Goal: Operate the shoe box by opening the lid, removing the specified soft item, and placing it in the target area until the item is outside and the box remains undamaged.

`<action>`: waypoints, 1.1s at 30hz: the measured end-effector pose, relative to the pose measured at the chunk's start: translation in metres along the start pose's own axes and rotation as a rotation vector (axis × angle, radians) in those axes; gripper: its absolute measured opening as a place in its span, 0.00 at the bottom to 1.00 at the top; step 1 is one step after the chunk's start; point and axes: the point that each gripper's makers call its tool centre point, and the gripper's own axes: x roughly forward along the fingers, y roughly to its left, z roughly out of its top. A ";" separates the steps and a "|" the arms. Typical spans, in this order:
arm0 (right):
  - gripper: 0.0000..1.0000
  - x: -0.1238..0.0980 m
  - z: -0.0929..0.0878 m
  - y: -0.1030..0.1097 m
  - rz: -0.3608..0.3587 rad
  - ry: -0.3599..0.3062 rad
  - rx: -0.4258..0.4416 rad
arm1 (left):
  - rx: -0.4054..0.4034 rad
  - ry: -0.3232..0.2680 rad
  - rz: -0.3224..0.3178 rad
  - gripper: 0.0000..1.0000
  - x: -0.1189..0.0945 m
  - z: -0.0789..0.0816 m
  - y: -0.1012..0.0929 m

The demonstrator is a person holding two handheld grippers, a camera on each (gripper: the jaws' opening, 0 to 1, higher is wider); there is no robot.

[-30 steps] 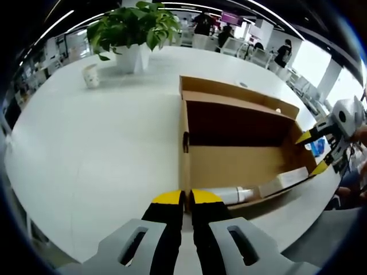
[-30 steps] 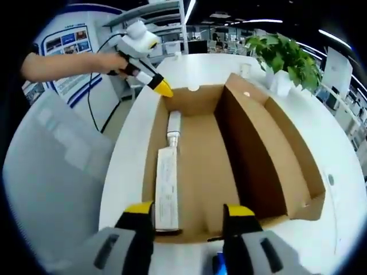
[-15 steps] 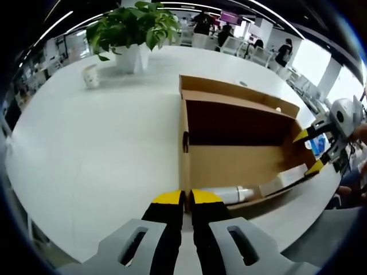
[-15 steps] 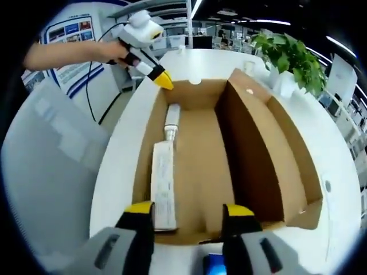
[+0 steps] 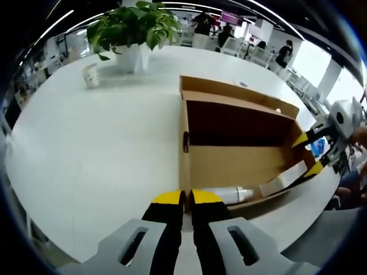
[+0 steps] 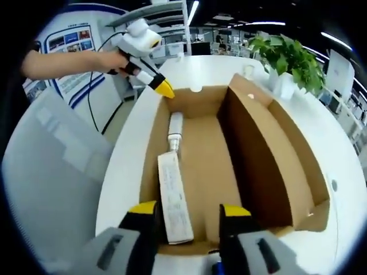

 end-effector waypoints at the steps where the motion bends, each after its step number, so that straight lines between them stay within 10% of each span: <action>1: 0.38 0.002 0.000 0.001 0.005 0.001 -0.004 | 0.000 0.001 0.000 0.02 0.000 0.000 0.000; 33: 0.15 0.001 0.016 0.009 -0.013 -0.032 -0.142 | -0.012 0.002 0.002 0.02 -0.001 0.000 -0.001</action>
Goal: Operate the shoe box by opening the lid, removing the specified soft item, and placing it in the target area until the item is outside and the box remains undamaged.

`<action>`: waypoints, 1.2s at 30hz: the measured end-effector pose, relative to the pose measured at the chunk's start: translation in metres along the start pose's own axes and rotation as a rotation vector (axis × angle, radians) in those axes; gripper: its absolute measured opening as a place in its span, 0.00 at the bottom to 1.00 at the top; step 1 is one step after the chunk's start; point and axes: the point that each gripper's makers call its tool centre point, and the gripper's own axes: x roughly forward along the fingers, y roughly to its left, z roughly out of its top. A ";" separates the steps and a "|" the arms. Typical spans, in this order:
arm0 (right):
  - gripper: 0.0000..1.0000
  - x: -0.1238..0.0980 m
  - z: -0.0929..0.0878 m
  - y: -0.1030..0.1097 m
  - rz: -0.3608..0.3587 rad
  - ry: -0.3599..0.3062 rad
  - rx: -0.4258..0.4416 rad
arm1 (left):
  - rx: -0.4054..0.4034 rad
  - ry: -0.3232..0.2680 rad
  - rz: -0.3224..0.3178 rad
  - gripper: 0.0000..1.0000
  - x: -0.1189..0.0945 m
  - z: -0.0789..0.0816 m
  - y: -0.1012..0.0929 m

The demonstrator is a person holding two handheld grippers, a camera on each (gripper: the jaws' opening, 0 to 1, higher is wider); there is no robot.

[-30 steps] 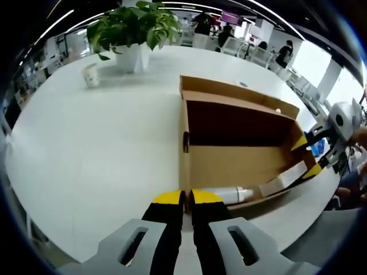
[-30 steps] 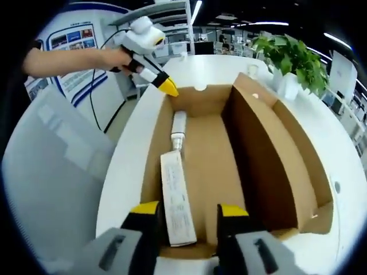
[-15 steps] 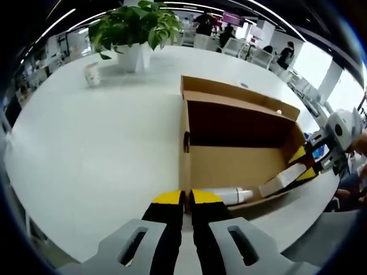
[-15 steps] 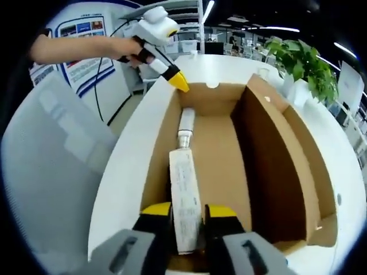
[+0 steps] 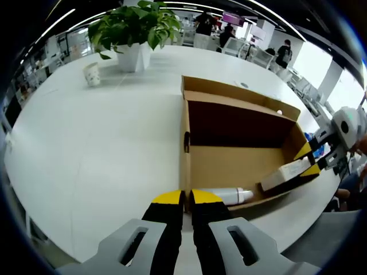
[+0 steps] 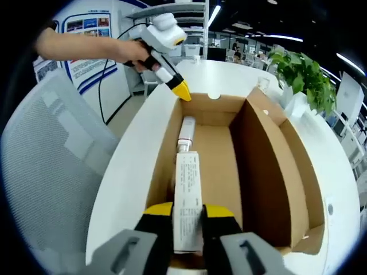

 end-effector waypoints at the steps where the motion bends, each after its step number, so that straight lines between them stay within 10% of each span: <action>1: 0.15 -0.003 0.003 -0.001 -0.004 -0.009 0.000 | -0.001 0.000 0.000 0.01 0.000 0.000 0.001; 36: 0.14 -0.104 0.028 -0.021 -0.123 -0.136 -0.061 | -0.021 0.007 0.005 0.01 -0.002 -0.002 -0.005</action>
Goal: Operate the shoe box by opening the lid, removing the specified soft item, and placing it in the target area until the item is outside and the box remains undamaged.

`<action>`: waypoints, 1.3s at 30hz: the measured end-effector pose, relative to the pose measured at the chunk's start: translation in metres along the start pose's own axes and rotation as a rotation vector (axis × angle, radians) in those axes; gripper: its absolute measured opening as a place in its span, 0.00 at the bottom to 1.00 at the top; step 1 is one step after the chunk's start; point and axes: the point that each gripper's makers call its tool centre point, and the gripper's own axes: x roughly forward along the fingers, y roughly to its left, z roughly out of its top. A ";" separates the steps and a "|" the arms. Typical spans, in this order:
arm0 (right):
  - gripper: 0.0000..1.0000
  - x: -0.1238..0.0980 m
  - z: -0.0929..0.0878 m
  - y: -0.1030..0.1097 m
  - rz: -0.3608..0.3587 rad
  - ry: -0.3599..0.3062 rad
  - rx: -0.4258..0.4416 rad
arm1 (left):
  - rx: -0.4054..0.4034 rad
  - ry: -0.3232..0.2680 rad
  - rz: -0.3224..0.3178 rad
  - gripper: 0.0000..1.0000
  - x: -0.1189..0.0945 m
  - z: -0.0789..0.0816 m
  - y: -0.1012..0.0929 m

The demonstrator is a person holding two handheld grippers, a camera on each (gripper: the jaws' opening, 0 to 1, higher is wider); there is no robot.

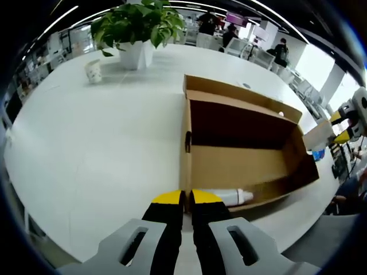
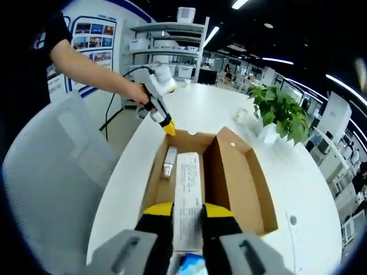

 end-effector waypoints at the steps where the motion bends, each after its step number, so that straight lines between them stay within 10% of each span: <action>1: 0.14 -0.002 0.000 0.000 -0.002 -0.001 -0.001 | 0.000 0.000 0.000 0.01 0.000 0.000 0.000; 39: 0.14 -0.096 -0.083 -0.050 -0.127 0.079 0.037 | -0.029 0.014 -0.013 0.02 -0.001 -0.001 -0.002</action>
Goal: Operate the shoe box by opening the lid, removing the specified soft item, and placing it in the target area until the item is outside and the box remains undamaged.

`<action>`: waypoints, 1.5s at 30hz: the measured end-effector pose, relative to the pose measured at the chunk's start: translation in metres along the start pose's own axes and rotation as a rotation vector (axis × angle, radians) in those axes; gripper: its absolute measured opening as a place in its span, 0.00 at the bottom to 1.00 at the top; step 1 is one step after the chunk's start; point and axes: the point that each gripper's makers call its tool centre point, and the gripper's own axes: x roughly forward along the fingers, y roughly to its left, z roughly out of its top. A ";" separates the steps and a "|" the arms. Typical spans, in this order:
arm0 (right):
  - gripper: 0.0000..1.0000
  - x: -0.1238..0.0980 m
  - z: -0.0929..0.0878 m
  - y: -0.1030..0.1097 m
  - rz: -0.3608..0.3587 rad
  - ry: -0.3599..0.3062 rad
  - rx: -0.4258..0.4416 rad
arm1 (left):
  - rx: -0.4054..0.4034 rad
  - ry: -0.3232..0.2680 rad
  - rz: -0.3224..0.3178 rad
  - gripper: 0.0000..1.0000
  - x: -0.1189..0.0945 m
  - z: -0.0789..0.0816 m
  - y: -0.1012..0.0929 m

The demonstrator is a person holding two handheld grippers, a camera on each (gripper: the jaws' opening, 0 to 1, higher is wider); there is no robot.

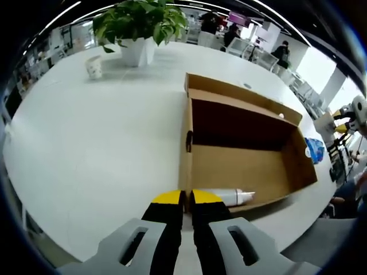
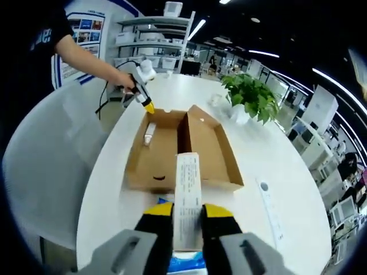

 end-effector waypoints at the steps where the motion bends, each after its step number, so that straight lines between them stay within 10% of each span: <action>1: 0.15 -0.001 -0.004 -0.002 -0.005 0.008 -0.003 | 0.001 0.001 0.000 0.02 0.001 0.001 0.001; 45: 0.15 -0.019 -0.120 -0.049 -0.046 0.191 0.035 | -0.010 0.027 0.035 0.02 0.014 0.001 0.009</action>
